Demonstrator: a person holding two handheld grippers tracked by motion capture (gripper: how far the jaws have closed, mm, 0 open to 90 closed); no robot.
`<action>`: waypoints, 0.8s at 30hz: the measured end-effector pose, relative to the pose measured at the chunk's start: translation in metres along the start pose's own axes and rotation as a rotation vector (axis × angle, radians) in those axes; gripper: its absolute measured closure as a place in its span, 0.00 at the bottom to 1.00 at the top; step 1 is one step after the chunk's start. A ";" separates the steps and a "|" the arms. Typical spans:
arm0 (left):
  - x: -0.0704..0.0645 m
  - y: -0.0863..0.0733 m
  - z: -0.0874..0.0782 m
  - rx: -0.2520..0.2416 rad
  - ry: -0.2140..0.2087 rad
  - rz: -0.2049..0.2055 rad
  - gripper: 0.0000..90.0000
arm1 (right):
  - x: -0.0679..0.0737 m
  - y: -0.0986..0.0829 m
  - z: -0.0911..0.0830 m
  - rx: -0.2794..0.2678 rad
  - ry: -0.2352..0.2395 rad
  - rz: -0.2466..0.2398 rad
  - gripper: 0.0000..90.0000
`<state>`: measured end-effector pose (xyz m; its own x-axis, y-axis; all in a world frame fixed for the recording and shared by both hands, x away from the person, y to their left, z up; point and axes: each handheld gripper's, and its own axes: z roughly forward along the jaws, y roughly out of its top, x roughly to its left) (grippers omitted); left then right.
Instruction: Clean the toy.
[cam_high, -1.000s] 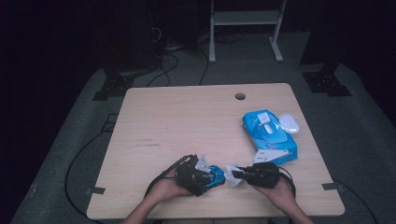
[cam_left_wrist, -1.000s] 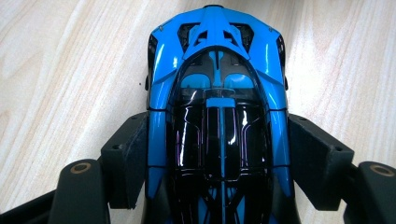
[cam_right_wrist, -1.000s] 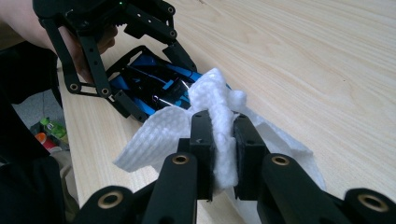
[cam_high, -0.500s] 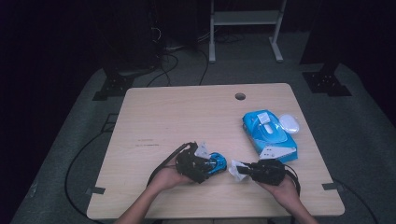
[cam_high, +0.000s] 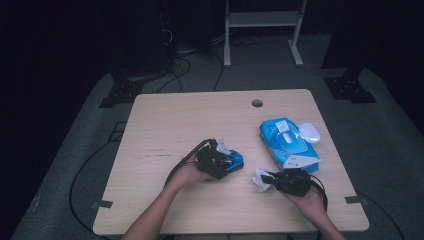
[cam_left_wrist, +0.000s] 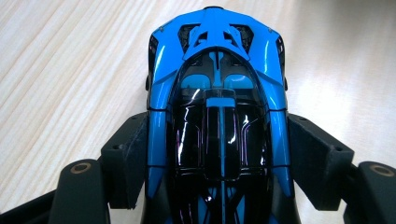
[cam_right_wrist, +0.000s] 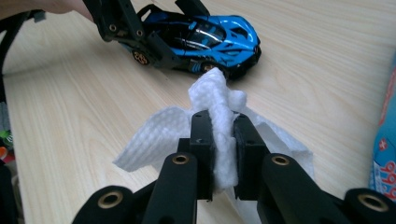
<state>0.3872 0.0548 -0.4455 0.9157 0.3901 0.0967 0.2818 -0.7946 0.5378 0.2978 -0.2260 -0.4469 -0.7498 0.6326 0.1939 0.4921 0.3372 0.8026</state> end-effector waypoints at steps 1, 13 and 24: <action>0.001 0.000 0.001 0.001 -0.001 -0.007 0.31 | -0.001 -0.001 0.000 0.007 -0.005 -0.001 0.89; 0.008 -0.008 0.011 -0.020 -0.029 -0.078 0.31 | -0.011 -0.015 0.012 0.084 -0.071 -0.010 0.65; 0.011 -0.009 -0.002 -0.071 -0.035 -0.107 0.19 | -0.012 -0.012 -0.006 -0.031 -0.050 0.014 0.49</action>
<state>0.3945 0.0673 -0.4479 0.8914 0.4532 0.0072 0.3580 -0.7139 0.6018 0.2980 -0.2422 -0.4553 -0.7198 0.6711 0.1778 0.4881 0.3071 0.8169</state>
